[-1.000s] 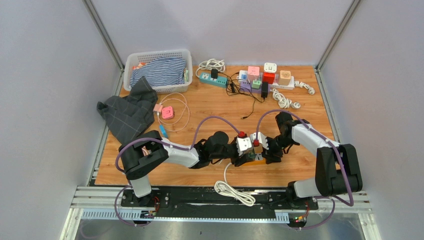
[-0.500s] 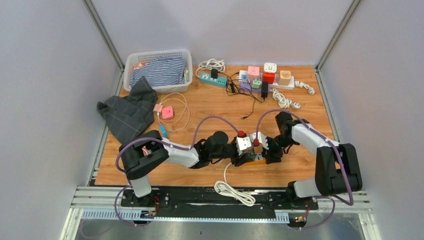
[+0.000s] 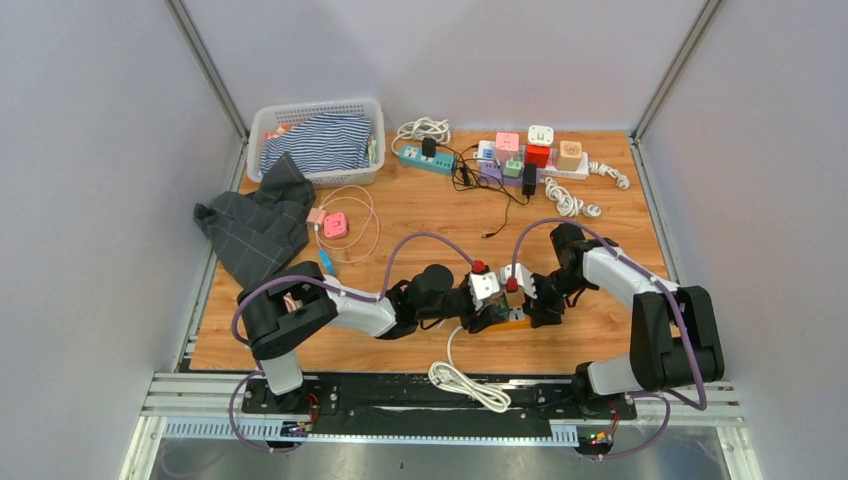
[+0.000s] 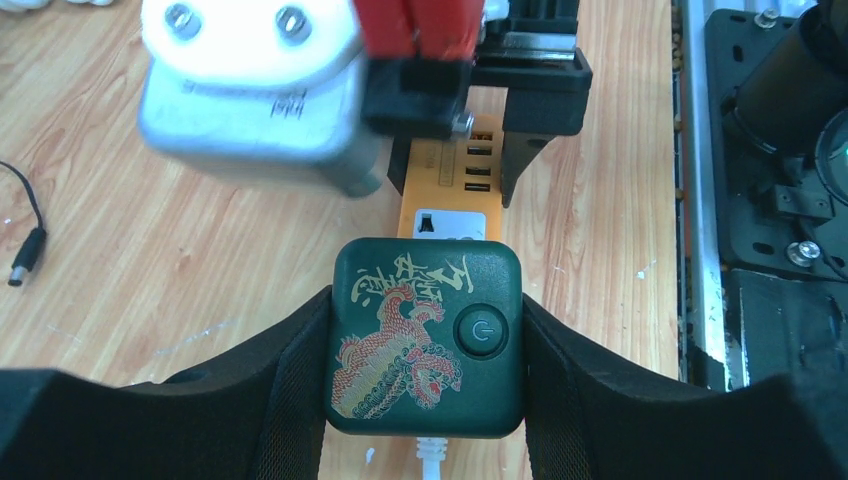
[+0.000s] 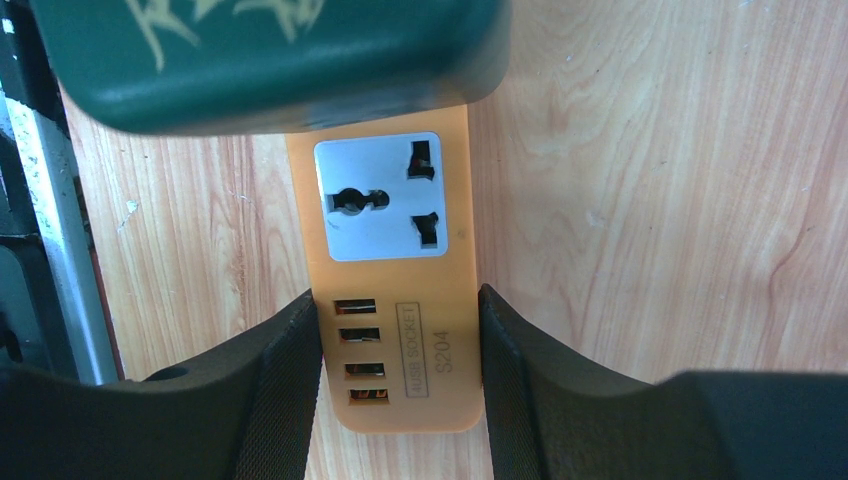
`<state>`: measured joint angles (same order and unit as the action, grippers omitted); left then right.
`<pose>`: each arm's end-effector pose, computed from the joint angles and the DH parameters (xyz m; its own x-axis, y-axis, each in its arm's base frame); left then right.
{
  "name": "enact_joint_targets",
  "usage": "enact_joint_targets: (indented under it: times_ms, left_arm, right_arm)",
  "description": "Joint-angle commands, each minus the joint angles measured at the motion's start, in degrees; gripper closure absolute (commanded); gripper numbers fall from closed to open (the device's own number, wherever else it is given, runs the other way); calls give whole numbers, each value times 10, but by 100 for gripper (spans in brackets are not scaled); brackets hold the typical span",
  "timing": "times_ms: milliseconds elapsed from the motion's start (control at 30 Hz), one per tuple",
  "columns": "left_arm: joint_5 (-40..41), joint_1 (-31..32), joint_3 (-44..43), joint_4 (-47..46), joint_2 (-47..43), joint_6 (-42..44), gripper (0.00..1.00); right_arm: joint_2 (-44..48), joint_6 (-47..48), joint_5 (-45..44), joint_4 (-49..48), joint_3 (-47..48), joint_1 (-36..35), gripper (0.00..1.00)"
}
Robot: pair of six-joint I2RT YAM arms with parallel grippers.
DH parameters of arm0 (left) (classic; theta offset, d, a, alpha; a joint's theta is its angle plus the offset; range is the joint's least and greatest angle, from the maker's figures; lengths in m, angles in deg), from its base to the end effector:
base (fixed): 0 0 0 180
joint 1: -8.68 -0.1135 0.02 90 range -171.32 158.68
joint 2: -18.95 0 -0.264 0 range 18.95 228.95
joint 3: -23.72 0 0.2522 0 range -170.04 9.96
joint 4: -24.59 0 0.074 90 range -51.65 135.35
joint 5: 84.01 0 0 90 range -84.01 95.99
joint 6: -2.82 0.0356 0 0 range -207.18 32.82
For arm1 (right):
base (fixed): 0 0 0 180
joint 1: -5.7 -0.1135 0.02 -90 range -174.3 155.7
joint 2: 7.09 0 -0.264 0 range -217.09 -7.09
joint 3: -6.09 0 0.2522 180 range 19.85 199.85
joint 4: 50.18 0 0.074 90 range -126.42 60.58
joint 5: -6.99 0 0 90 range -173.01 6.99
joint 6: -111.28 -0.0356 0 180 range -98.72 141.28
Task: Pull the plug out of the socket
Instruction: Remove the plug from the socket.
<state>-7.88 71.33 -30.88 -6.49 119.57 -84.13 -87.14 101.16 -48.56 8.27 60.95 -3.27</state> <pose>0.1526 -0.3136 0.1635 -0.0667 0.2415 -0.9681 0.9737 0.2278 -0.0103 0.2083 0.0533 0.1635 0.0150 -0.8195 -0.5729 -0.9999 -0.0111 -0.0103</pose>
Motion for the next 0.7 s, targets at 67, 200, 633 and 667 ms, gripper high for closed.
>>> enact_joint_targets:
  times_ms: [67, 200, 633, 667]
  left_arm:
    - [21, -9, 76, -126, -29, -15, 100]
    - [83, 28, 87, -129, -36, 55, 100]
    - [58, 11, 32, -21, -22, -15, 100]
    - [79, 13, 28, -14, -21, -4, 100]
  right_arm:
    - [-28, -37, -57, -3, -20, 9, 100]
    - [-30, -36, -60, -3, -21, 9, 100]
    - [-31, -36, -63, -5, -23, 11, 100]
    - [-30, -35, -63, -5, -24, 11, 100]
